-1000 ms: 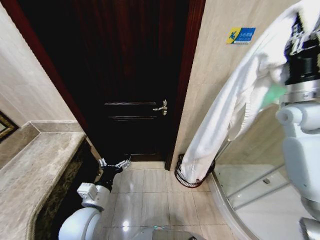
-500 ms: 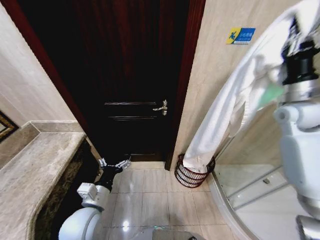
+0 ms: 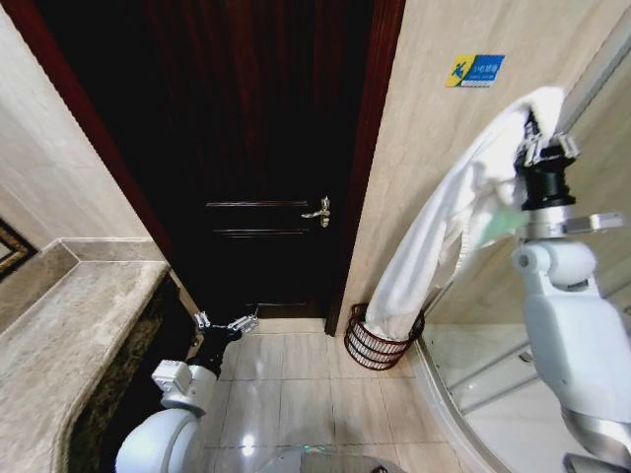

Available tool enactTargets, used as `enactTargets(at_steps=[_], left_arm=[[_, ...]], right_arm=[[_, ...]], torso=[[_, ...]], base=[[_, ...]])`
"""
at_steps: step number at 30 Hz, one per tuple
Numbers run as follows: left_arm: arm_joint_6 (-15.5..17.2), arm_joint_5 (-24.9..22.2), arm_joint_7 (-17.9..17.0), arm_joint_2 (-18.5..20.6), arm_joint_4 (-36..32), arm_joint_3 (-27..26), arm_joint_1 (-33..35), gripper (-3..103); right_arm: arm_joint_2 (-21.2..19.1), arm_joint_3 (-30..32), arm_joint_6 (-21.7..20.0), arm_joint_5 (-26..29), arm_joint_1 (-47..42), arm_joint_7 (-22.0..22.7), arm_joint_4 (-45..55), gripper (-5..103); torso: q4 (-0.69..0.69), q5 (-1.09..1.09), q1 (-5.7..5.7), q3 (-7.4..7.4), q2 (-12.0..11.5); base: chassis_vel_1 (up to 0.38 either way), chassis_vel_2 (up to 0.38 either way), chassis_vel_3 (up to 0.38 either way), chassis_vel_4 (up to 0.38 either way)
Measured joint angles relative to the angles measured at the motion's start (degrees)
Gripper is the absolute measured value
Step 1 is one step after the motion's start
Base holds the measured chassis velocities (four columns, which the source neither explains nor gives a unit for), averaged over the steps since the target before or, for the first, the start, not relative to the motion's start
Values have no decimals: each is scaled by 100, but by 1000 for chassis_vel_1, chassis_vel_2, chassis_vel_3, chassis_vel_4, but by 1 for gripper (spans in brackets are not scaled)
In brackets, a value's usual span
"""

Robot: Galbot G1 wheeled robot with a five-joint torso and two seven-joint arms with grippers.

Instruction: Discard the used towel into the hamper.

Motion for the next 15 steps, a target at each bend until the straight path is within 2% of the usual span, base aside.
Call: enactTargets(at_steps=[15], left_arm=[[0, 0, 0, 0, 0, 0, 0, 100]], right_arm=[[257, 152, 324, -134, -712, -213, -200, 11]], torso=[[0, 2, 0, 0, 0]], base=[[0, 0, 0, 0]])
